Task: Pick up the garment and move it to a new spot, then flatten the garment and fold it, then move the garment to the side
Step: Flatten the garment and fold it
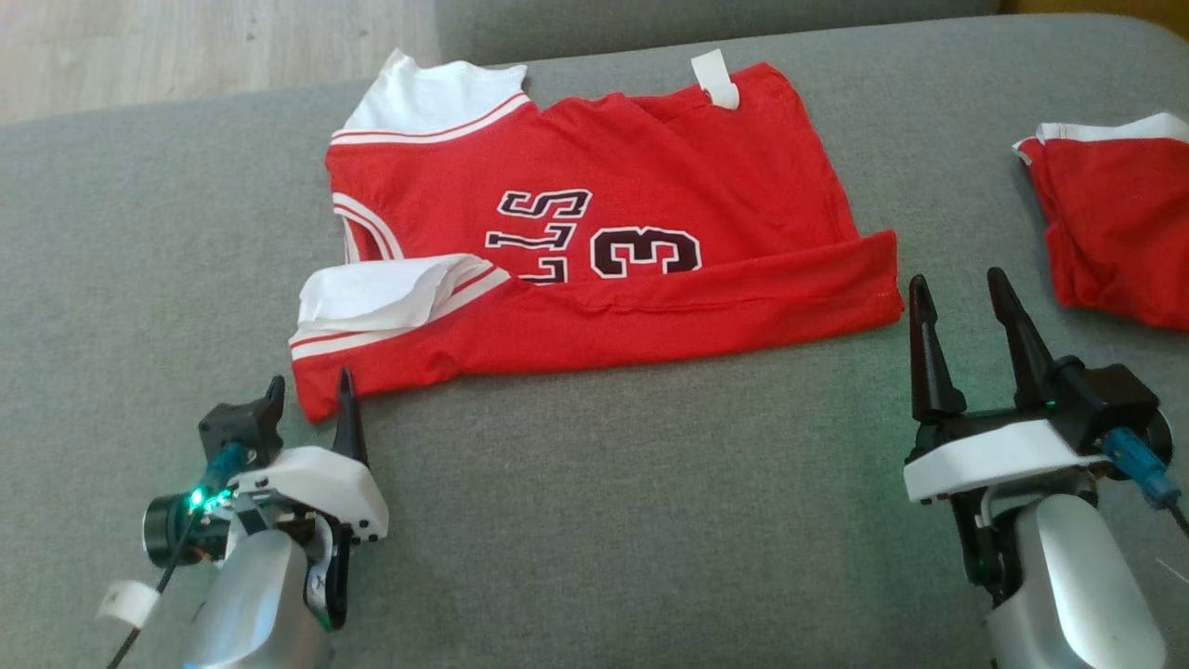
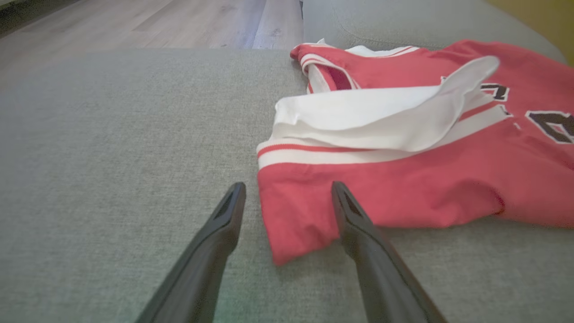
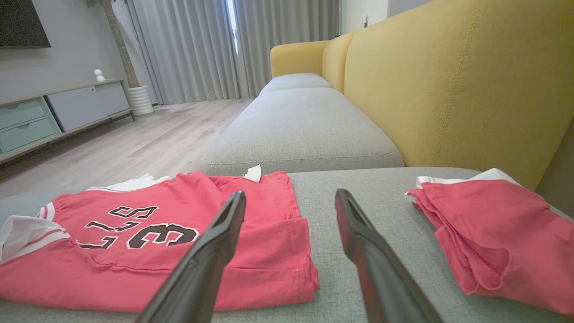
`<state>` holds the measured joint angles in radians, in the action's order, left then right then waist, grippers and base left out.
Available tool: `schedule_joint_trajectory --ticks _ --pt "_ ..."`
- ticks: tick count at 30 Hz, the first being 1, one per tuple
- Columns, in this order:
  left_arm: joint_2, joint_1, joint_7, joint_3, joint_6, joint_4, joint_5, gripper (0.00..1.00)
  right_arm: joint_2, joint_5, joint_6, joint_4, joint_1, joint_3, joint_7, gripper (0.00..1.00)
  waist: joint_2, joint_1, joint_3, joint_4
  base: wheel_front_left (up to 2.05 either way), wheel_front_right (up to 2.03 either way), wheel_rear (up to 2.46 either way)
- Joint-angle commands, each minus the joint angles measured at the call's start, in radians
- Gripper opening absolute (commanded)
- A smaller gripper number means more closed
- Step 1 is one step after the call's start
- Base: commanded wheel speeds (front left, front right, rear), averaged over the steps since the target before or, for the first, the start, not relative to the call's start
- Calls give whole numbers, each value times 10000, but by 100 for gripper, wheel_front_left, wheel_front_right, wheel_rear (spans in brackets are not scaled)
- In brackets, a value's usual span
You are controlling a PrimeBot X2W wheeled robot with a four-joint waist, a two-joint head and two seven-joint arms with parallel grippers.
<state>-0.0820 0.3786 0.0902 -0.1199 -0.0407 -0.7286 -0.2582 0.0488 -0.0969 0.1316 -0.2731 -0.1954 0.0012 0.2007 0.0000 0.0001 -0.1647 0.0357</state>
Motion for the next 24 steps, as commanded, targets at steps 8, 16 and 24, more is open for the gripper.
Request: schedule_joint_trajectory --ticks 8,16,24 --pt "-424 932 -430 173 -198 -719 12 100 15 -183 -9 455 -514 528 -12 100 0 -1 -316 153 0 0 0" --pt "-481 1250 -1386 -190 186 -1461 -8 0 15 -217 -9 297 -812 577 -305 100 0 -1 -415 113 0 0 0" --pt "-481 1607 901 -344 368 -253 121 0 15 76 -9 -1244 -1621 -339 -2266 100 0 -1 -384 -359 0 0 0"
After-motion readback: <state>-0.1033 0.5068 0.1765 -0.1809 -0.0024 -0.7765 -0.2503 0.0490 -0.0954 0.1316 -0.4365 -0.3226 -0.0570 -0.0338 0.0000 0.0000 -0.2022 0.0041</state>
